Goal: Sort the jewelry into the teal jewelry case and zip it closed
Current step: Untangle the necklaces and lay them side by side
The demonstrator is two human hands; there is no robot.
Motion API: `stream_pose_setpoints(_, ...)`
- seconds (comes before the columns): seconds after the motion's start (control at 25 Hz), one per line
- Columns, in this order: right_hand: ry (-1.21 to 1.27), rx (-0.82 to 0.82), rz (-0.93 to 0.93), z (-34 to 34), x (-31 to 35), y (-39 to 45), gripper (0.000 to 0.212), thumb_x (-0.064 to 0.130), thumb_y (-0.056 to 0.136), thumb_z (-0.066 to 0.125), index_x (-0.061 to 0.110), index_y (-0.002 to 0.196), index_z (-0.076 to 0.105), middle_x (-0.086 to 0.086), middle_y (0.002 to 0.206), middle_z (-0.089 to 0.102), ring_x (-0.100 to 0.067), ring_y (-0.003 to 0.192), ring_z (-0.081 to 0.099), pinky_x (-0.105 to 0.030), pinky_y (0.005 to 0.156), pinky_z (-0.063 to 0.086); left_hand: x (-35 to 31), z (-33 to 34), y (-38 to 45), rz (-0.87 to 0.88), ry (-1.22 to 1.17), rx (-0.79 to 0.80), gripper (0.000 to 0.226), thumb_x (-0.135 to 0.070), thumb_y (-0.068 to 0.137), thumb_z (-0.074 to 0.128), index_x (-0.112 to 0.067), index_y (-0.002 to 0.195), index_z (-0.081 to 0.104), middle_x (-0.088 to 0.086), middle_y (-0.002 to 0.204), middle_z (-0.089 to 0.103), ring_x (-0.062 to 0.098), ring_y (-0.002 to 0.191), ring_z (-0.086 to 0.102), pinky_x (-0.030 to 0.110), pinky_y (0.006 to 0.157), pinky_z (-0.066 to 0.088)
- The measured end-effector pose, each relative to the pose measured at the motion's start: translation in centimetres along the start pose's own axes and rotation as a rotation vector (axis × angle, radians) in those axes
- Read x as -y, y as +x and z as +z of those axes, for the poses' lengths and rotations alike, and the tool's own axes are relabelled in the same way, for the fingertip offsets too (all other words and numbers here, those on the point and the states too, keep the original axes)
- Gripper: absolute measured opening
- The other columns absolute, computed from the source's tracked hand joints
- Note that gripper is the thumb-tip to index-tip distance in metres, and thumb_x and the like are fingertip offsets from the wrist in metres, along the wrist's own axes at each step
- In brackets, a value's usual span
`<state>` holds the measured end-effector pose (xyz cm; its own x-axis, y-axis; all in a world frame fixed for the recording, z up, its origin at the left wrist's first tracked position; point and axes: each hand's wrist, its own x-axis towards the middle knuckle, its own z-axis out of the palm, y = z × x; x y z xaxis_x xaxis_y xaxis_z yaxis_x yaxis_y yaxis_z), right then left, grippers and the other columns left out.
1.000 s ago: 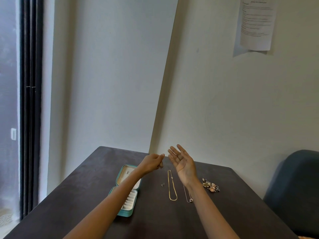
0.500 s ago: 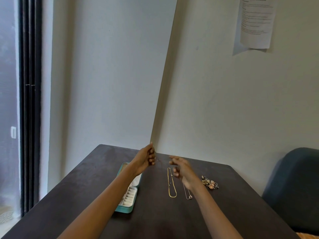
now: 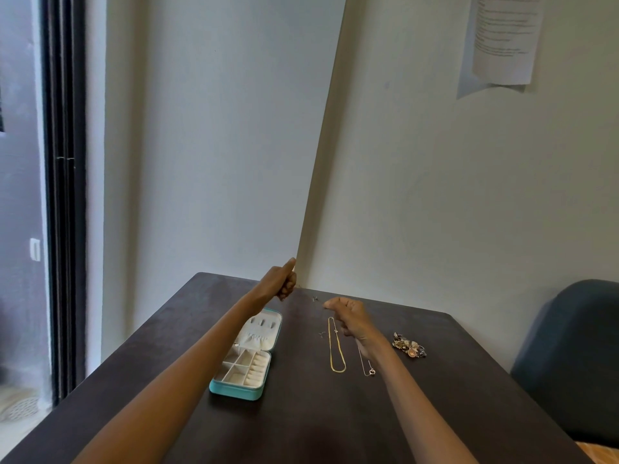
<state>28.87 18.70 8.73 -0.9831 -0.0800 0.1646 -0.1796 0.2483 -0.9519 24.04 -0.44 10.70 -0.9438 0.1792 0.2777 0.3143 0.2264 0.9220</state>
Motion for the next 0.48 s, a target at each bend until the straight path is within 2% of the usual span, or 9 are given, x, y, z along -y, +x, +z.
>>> stream_pose_setpoints(0.08,0.02,-0.033,-0.008,-0.1,0.0,-0.1,0.017,0.018,0.089,0.058,0.02,0.074,0.063,0.011,0.048,0.028,-0.003,0.041,0.022,-0.015,0.042,0.021,0.4,-0.1,0.1,0.064,0.161,-0.061,0.059,-0.04,0.101,0.027,-0.014,0.05,0.043,-0.001,0.051,0.046,0.009,0.048,0.042,0.023,0.061,0.041)
stream_pose_setpoints(0.16,0.006,-0.043,-0.02,-0.3,-0.2,-0.3,0.016,0.019,0.09,0.058,0.019,0.075,0.065,0.012,0.045,0.03,-0.003,0.041,0.023,-0.014,0.04,0.022,0.9,-0.3,0.0,0.145,0.424,-0.093,0.06,-0.04,0.1,0.03,-0.015,0.051,0.05,-0.004,0.053,0.051,0.009,0.052,0.048,0.024,0.069,0.042)
stream_pose_setpoints(0.24,-0.019,-0.03,-0.023,-0.4,-0.6,-0.5,0.012,0.021,0.089,0.061,0.017,0.079,0.068,0.013,0.043,0.034,-0.003,0.041,0.024,-0.014,0.04,0.022,1.2,-0.4,-0.2,0.209,0.716,-0.091,0.06,-0.042,0.1,0.031,-0.013,0.06,0.064,-0.004,0.061,0.06,0.01,0.058,0.053,0.026,0.074,0.044)
stream_pose_setpoints(0.32,-0.05,0.001,-0.019,-0.5,-0.9,-0.8,0.012,0.025,0.087,0.064,0.016,0.086,0.071,0.014,0.043,0.04,-0.003,0.039,0.024,-0.014,0.04,0.022,1.5,-0.3,-0.3,0.282,0.902,-0.132,0.057,-0.041,0.1,0.031,-0.009,0.077,0.072,0.002,0.075,0.069,0.016,0.067,0.06,0.03,0.081,0.047)
stream_pose_setpoints(0.4,-0.071,0.018,-0.026,-0.5,-1.1,-1.0,0.015,0.028,0.087,0.065,0.016,0.09,0.074,0.014,0.041,0.041,-0.004,0.039,0.023,-0.015,0.04,0.021,1.6,0.1,-0.3,0.317,0.895,-0.187,0.048,-0.038,0.1,0.033,-0.009,0.09,0.07,0.005,0.085,0.071,0.019,0.076,0.063,0.034,0.087,0.048)
stream_pose_setpoints(0.48,-0.048,0.012,-0.043,-0.5,-1.4,-1.1,0.016,0.028,0.09,0.062,0.018,0.093,0.074,0.013,0.04,0.035,-0.004,0.042,0.02,-0.016,0.042,0.019,1.5,0.6,-0.6,0.259,0.558,-0.239,0.036,-0.032,0.1,0.037,-0.012,0.113,0.065,0.004,0.096,0.071,0.016,0.084,0.062,0.032,0.086,0.05)
